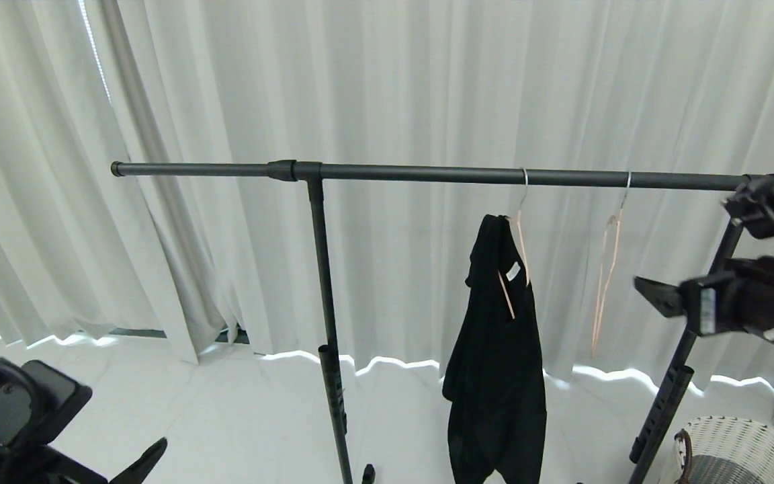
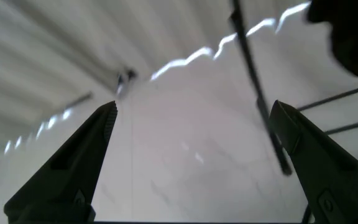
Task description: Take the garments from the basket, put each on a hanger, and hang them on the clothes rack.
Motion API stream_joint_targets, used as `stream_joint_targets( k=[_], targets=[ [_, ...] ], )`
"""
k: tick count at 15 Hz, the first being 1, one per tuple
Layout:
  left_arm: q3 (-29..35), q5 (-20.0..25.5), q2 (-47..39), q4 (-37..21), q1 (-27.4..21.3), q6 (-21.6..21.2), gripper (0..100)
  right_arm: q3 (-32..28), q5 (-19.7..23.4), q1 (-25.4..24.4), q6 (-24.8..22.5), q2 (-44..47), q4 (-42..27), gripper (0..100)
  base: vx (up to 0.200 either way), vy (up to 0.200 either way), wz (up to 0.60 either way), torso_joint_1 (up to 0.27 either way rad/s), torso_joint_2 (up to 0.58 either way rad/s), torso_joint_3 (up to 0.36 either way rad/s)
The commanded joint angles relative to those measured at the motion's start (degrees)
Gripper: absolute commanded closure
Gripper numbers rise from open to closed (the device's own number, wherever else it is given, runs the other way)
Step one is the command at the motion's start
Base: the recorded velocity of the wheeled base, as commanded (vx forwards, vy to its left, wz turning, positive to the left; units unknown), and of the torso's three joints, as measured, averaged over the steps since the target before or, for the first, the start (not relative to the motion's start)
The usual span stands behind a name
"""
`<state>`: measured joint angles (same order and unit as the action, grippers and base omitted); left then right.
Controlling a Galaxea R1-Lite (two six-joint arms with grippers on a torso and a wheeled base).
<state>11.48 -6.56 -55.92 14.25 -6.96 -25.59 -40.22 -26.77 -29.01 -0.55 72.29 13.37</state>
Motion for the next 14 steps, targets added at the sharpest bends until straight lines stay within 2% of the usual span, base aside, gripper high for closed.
stream_joint_targets(
  k=[1, 2, 3, 4, 7, 10, 12, 14],
  targets=[
    [-10.0, -1.4, 4.2, 0.0, 10.9, 1.3, 0, 12.0, 0.5, 13.1, -2.9, -16.4, -7.8, 0, 0.000, 0.000, 0.00, 0.000, 0.00, 0.000],
    [-11.5, -1.5, 6.8, -1.2, 13.3, 1.9, 0, 13.9, 1.1, 16.9, -2.9, -19.8, -12.1, 0, 0.000, 0.000, 0.00, 0.000, 0.00, 0.000],
    [-11.5, -1.5, 10.7, -7.3, 15.7, 2.4, 0, 15.7, 1.6, 20.0, -3.0, -23.4, -17.5, 0, 0.000, 0.000, 0.00, 0.000, 0.00, 0.000],
    [-11.5, -1.7, 12.6, -10.1, 16.3, 2.4, 0, 16.6, 1.8, 21.7, -3.0, -26.1, -22.4, 0, 0.000, 0.000, 0.00, 0.000, 0.00, 0.000],
    [-11.5, -1.7, 11.6, -9.9, 16.3, 2.6, 0, 21.8, 0.9, 22.0, -3.7, -32.7, -31.7, 0, 0.000, 0.000, 0.00, 0.000, 0.00, 0.000],
    [-11.5, -2.0, 10.6, -9.9, 16.2, 3.4, 0, 28.4, -3.3, 22.2, -6.8, -42.3, -35.1, 0, 0.000, 0.000, 0.00, 0.000, 0.00, 0.000],
    [-11.5, -2.1, 10.0, -9.9, 16.2, 4.1, 0, 28.4, -3.1, 22.6, -6.7, -43.1, -35.2, 0, 0.000, 0.000, 0.00, 0.000, 0.00, 0.000],
    [-11.5, -2.0, 9.7, -9.9, 16.1, 4.4, 0, 28.4, -3.1, 22.7, -5.6, -43.5, -35.3, 0, -0.200, 0.000, 0.00, 0.000, 0.00, 0.002]
  ],
)
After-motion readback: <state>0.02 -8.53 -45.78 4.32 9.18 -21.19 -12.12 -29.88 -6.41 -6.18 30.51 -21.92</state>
